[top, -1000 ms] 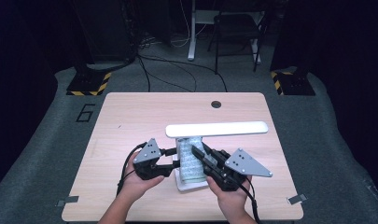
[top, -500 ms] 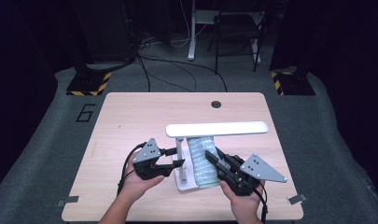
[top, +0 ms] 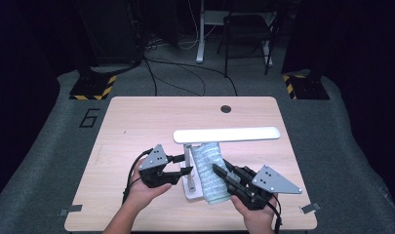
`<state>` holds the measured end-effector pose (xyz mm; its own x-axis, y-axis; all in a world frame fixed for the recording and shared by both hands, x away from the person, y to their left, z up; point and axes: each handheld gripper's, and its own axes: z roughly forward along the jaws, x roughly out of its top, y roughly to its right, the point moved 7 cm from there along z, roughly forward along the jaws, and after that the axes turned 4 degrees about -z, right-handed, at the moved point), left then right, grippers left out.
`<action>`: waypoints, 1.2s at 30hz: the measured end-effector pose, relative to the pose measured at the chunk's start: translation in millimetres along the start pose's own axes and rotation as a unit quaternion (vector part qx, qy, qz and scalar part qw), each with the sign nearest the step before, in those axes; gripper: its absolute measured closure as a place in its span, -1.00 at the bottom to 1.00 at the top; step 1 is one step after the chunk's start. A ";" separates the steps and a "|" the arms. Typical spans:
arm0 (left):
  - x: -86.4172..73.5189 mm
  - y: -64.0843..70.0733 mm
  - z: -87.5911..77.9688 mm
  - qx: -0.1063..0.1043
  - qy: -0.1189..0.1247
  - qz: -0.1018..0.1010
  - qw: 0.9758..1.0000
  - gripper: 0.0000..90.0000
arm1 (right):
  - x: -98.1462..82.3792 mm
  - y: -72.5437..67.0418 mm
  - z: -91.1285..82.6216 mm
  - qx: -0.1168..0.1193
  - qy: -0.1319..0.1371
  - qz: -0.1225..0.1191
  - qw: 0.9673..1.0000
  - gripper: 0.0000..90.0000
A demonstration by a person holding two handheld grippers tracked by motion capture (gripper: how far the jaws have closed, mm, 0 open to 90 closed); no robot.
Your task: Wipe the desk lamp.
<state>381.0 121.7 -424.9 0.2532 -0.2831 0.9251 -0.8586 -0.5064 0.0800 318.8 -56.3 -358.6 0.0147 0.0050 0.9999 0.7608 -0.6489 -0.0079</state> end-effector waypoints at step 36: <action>0.1 -0.4 0.6 0.001 -0.001 -0.002 1.000 0.17 | 109.5 17.3 7.0 -0.033 0.046 -0.039 0.998 0.67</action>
<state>381.7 121.4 -425.1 0.2579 -0.2819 0.9241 -0.8567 -0.5090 0.0838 338.0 -61.6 -249.3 -0.1044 -0.0105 0.9945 0.7131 -0.6978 0.0675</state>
